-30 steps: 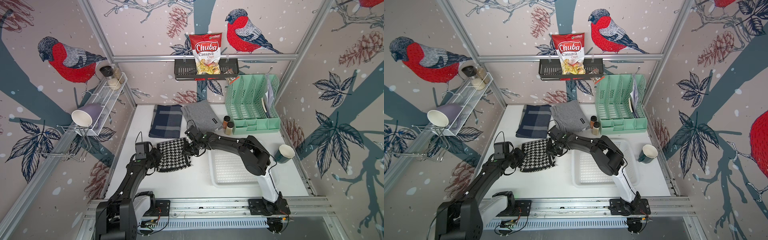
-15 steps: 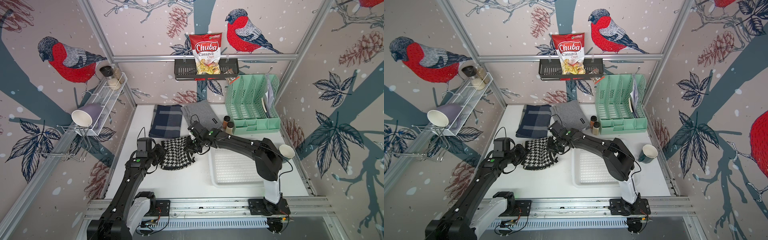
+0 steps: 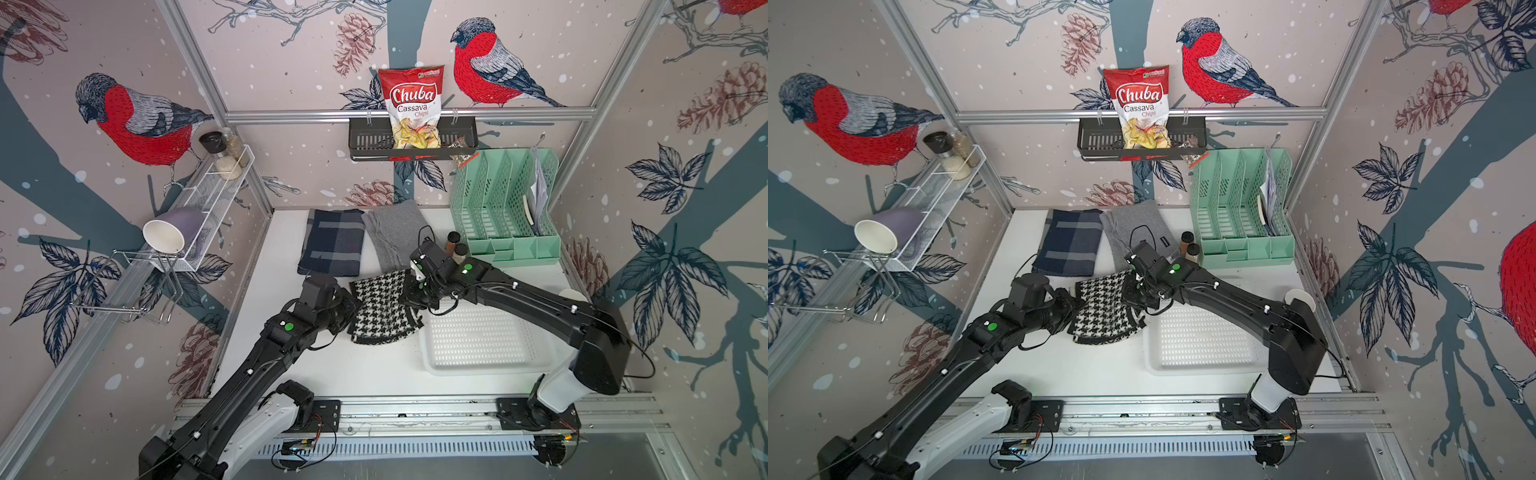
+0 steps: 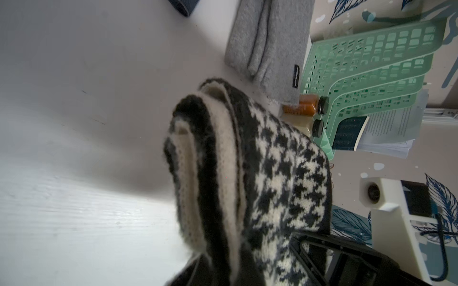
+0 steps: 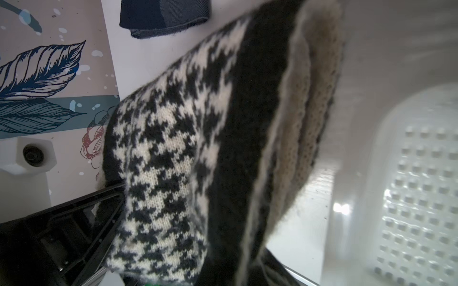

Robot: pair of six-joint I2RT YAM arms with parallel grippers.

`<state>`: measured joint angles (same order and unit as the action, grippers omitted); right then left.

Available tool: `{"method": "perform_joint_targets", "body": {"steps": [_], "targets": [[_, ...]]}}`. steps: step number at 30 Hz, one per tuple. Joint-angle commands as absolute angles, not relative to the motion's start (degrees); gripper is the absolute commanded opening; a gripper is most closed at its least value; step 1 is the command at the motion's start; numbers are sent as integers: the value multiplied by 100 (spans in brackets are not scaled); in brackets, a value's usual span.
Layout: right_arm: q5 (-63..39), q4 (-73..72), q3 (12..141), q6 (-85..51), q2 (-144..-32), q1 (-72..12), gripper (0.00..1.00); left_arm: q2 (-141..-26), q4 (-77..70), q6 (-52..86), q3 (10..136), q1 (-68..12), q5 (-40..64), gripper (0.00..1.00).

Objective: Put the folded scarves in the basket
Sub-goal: Place the scarf in the basket.

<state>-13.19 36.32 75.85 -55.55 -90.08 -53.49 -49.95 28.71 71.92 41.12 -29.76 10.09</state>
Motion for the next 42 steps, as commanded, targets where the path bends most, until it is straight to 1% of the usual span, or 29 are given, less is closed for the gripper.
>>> {"method": "perform_joint_targets", "body": {"steps": [1, 5, 8, 13, 17, 21, 26, 30, 37, 42], "targets": [[-904, 4115, 7305, -5369, -8515, -5216, 0, -5315, 2430, 7871, 4414, -3685, 432, 0], [-687, 4513, 6876, -5289, -7873, -4914, 0, -5949, 2175, 8053, 4867, -4535, 32, 0], [-559, 4818, 6655, -5231, -7455, -4624, 0, -6483, 1902, 8137, 5167, -4979, -101, 0], [-312, 5253, 6281, -5086, -6799, -4001, 0, -7394, 1629, 8146, 5685, -5525, -166, 0], [-254, 5425, 5809, -4933, -6407, -3388, 0, -8058, 1450, 8096, 6126, -5800, -83, 0], [-176, 5353, 5363, -4744, -6127, -2816, 0, -8553, 1249, 8056, 6250, -5923, 55, 0], [-145, 5174, 4949, -4497, -6095, -2255, 0, -9063, 1147, 7982, 6424, -6054, 147, 0], [-116, 5042, 4746, -4391, -6152, -2022, 0, -9420, 1102, 7895, 6531, -6081, 265, 0], [-123, 4635, 4153, -4351, -6243, -1785, 0, -9942, 1253, 7704, 6695, -6097, 221, 0], [-79, 4383, 3986, -4259, -6434, -1590, 0, -10268, 1318, 7579, 6790, -6100, 186, 0]]}}
